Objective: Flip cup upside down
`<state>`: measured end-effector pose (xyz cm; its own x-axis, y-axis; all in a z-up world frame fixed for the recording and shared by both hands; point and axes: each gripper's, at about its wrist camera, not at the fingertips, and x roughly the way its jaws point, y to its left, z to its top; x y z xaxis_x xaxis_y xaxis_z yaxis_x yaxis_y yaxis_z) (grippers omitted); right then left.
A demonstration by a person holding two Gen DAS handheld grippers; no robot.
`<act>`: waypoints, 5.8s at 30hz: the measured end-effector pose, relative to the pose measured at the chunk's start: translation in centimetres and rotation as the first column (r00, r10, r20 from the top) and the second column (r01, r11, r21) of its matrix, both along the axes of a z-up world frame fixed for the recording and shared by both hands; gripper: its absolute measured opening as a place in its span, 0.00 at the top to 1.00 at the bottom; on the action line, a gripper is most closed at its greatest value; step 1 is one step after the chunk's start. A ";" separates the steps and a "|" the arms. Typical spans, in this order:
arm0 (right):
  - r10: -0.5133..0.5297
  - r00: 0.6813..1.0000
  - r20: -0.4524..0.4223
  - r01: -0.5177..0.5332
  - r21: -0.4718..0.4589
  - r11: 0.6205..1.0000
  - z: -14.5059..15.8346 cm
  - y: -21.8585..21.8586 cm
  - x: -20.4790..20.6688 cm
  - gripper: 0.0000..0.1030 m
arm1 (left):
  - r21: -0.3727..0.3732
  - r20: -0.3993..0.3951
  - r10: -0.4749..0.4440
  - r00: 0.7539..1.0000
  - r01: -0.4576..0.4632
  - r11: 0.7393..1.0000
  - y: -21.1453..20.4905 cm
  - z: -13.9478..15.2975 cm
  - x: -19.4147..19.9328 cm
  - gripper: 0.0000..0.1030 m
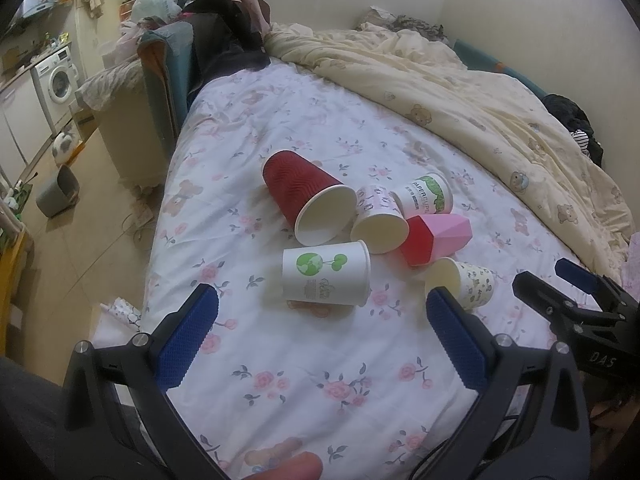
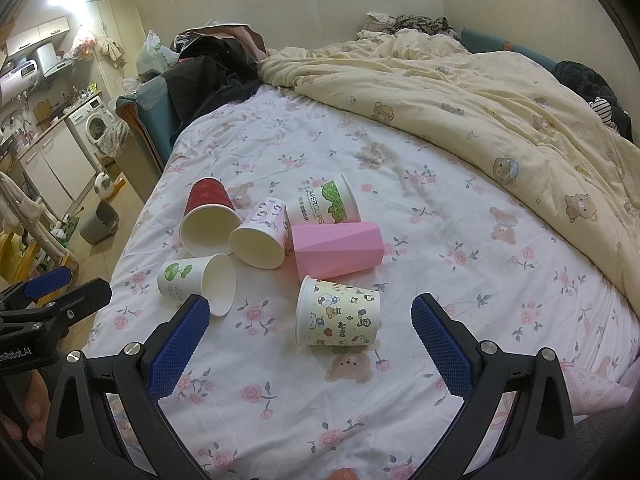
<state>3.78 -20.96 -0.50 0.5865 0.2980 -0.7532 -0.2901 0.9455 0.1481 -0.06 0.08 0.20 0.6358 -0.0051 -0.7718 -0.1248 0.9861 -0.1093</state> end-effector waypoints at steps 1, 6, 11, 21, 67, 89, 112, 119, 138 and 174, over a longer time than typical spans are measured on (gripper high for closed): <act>0.001 1.000 -0.003 -0.001 0.001 1.000 -0.1 0.1 0.0 0.00 | -0.001 0.000 0.000 1.000 0.000 1.000 0.0 0.0 0.0 0.00; 0.002 1.000 -0.004 -0.002 0.000 1.000 0.0 -0.1 0.0 0.00 | -0.005 -0.003 0.000 1.000 0.000 1.000 0.1 0.0 -0.1 0.00; 0.001 1.000 -0.004 -0.001 0.001 1.000 0.0 0.0 0.0 0.00 | -0.008 -0.003 -0.001 1.000 0.000 1.000 0.3 -0.1 -0.3 0.00; 0.001 1.000 -0.004 -0.001 0.000 1.000 0.0 -0.1 0.0 0.00 | -0.025 -0.011 0.022 1.000 -0.023 0.999 0.7 -0.1 -0.2 0.00; -0.119 0.983 -0.140 0.127 0.050 0.991 -1.8 -3.7 1.7 0.00 | 0.134 -0.757 -0.485 0.437 0.831 0.540 -5.0 -12.8 11.6 0.52; -0.143 0.974 -0.178 0.175 0.178 0.968 -0.9 -5.9 1.2 0.00 | -0.343 -0.588 -0.296 0.752 0.100 0.934 -1.4 -7.4 4.7 0.52; -0.155 0.966 -0.208 0.194 0.186 0.963 -1.4 -6.1 1.3 0.00 | -0.217 -0.666 -0.131 0.734 -0.023 0.976 -5.7 -12.4 4.5 0.42; -0.152 0.966 -0.208 0.192 0.188 0.963 -1.5 -6.1 1.5 0.00 | -0.166 -0.612 -0.140 0.779 0.046 0.985 -6.1 -10.8 4.1 0.12; -0.144 0.971 -0.190 0.172 0.141 0.975 -1.5 -5.2 1.3 0.00 | -0.136 -0.370 -0.090 0.925 0.042 0.990 -0.3 -1.2 1.4 0.12; 0.175 0.900 -0.400 -0.149 0.096 0.984 -5.6 2.6 0.2 0.02 | -0.101 -0.118 0.052 0.992 -0.064 0.993 5.8 1.2 -0.4 0.12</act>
